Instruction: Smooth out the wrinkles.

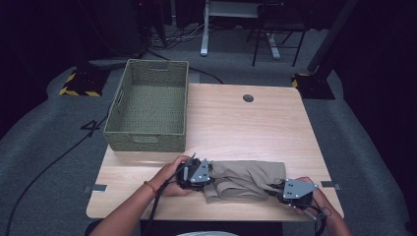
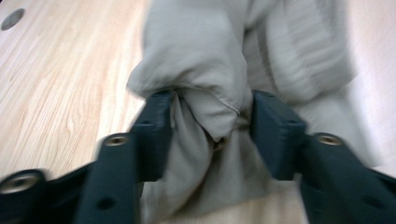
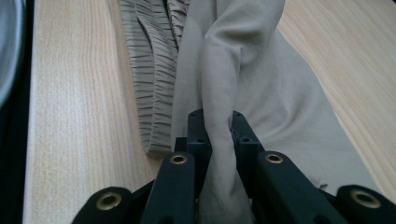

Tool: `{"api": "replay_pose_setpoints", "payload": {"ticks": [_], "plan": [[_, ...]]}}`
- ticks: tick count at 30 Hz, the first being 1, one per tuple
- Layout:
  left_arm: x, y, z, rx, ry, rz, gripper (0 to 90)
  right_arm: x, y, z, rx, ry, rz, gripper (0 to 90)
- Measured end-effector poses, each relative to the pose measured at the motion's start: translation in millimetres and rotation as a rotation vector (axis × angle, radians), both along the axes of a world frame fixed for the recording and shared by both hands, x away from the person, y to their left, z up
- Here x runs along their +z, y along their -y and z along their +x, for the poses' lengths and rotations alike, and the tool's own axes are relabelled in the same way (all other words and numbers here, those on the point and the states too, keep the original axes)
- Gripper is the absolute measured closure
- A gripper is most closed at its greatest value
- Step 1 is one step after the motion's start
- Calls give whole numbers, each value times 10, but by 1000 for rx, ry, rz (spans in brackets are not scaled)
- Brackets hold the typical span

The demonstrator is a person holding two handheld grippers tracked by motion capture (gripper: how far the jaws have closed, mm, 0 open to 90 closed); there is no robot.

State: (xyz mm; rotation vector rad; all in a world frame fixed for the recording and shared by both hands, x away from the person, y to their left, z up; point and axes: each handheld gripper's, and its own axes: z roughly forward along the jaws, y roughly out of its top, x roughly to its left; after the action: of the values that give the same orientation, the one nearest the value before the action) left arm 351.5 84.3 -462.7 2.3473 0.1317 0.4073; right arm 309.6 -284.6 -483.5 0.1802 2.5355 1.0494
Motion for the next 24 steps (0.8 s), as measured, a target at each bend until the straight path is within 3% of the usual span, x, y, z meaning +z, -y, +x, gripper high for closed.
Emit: {"api": "replay_pose_setpoints", "payload": {"ticks": [2, 5, 8, 9, 12, 13, 14, 15, 17, 19, 21, 23, 24], "plan": [[113, -53, 12, 32, -28, -65, 403, -2, -8, -1, -8, 16, -8, 821], [241, 48, 25, 67, -77, -140, 328, -15, -29, 8, -21, 53, -17, 821], [312, 269, 26, 42, -132, -156, 255, -25, -62, 22, -43, 82, -28, 821], [315, 353, 25, 47, -138, -141, 256, -26, -75, 30, -47, 83, -29, 821], [218, 579, 44, 68, -127, -34, 258, -31, -92, 64, -55, 95, -29, 820], [184, 603, 53, 67, -145, -22, 327, -36, -100, 81, -65, 105, -33, 819], [126, 642, 68, 82, -139, 20, 398, -38, -105, 91, -73, 110, -35, 817], [92, 645, 76, 83, -136, 31, 499, -41, -109, 110, -81, 118, -33, 815], [61, 608, 97, 62, -170, 12, 639, -49, -109, 124, -98, 122, -32, 812], [44, 589, 50, 48, -132, 36, 761, -52, -106, 139, -119, 120, -26, 790], [15, 601, -26, 37, -96, 65, 787, -53, -99, 151, -145, 106, -17, 733], [-43, 623, -95, 16, -73, 101, 793, -40, -58, 153, -181, 78, -7, 580], [-59, 628, -111, 15, -64, 105, 794, -30, -24, 154, -191, 48, 5, 545]]}}
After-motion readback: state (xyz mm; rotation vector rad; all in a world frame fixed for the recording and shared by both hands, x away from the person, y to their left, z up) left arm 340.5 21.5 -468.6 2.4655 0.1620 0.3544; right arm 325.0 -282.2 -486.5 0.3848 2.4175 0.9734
